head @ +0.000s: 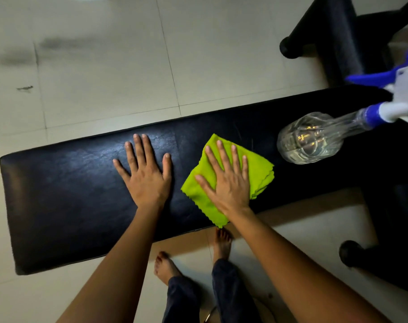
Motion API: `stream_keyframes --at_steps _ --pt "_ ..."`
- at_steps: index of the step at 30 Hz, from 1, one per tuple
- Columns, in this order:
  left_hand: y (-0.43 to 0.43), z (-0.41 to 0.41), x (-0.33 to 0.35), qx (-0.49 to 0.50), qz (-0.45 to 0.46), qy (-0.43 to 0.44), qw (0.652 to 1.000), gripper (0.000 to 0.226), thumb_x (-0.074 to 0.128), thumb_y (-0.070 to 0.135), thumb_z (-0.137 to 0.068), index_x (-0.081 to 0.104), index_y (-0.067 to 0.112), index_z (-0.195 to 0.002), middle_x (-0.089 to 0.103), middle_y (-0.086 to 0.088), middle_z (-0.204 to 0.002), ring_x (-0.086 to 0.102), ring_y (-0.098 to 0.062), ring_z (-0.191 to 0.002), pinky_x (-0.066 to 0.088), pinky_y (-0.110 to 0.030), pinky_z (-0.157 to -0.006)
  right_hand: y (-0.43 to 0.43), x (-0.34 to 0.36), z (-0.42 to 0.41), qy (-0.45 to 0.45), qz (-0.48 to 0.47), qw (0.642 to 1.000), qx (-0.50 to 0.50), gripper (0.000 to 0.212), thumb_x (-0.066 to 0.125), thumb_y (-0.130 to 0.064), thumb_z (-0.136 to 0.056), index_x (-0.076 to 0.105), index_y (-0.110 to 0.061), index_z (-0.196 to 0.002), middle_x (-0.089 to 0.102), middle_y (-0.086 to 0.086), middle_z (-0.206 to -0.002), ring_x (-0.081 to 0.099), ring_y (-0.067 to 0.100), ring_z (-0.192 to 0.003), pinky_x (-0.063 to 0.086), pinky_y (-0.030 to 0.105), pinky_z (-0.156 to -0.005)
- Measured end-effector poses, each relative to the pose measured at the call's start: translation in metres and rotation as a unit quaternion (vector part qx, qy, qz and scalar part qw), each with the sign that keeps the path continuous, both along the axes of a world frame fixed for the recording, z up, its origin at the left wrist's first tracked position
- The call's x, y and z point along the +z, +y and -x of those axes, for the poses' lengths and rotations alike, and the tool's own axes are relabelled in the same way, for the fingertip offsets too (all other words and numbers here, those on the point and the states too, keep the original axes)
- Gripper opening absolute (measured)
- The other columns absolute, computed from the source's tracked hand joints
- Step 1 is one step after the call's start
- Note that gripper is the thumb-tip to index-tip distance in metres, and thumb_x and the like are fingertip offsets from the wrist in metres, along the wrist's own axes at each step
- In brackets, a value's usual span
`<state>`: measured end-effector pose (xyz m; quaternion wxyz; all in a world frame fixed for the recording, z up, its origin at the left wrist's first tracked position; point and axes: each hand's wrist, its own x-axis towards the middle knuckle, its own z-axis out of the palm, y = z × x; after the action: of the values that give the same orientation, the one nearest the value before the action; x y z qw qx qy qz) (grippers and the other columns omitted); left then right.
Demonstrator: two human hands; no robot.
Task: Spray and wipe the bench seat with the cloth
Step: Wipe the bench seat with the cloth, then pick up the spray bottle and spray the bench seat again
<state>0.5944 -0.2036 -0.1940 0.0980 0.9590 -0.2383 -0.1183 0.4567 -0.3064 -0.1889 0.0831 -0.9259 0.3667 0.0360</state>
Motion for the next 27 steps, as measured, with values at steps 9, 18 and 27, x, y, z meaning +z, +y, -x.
stream_keyframes --at_steps 9,18,27 --pt "-0.018 0.011 0.047 -0.058 0.106 0.111 0.986 0.057 0.042 0.036 -0.096 0.03 0.009 -0.144 0.029 -0.011 -0.153 0.021 -0.023 -0.143 0.008 -0.046 -0.116 -0.01 0.032 0.002 0.055 -0.108 0.993 0.011 0.081 0.004 -0.07 -0.075 0.004 -0.034 -0.147 0.003 -0.006 -0.158 0.002 0.022 -0.146 0.0 0.042 -0.116" --pt "-0.109 0.09 0.153 -0.203 0.234 0.316 0.897 0.084 0.073 0.022 -0.079 0.024 0.013 -0.146 0.035 -0.007 -0.15 0.036 -0.02 -0.136 0.029 -0.024 -0.106 -0.037 0.107 0.126 0.057 -0.155 0.984 -0.063 0.072 0.022 -0.057 -0.082 0.043 -0.018 -0.138 0.04 0.006 -0.146 0.036 0.028 -0.136 0.026 0.049 -0.11" --pt "-0.223 0.157 0.159 -0.126 0.4 0.333 0.845 0.12 0.082 0.043 -0.052 0.009 0.026 -0.146 0.03 0.028 -0.139 0.038 0.01 -0.125 0.037 -0.017 -0.104 -0.184 0.079 0.216 0.068 -0.141 0.984 -0.088 0.074 0.041 -0.056 -0.09 0.006 -0.028 -0.148 0.0 0.0 -0.158 -0.003 0.026 -0.145 0.003 0.043 -0.116"
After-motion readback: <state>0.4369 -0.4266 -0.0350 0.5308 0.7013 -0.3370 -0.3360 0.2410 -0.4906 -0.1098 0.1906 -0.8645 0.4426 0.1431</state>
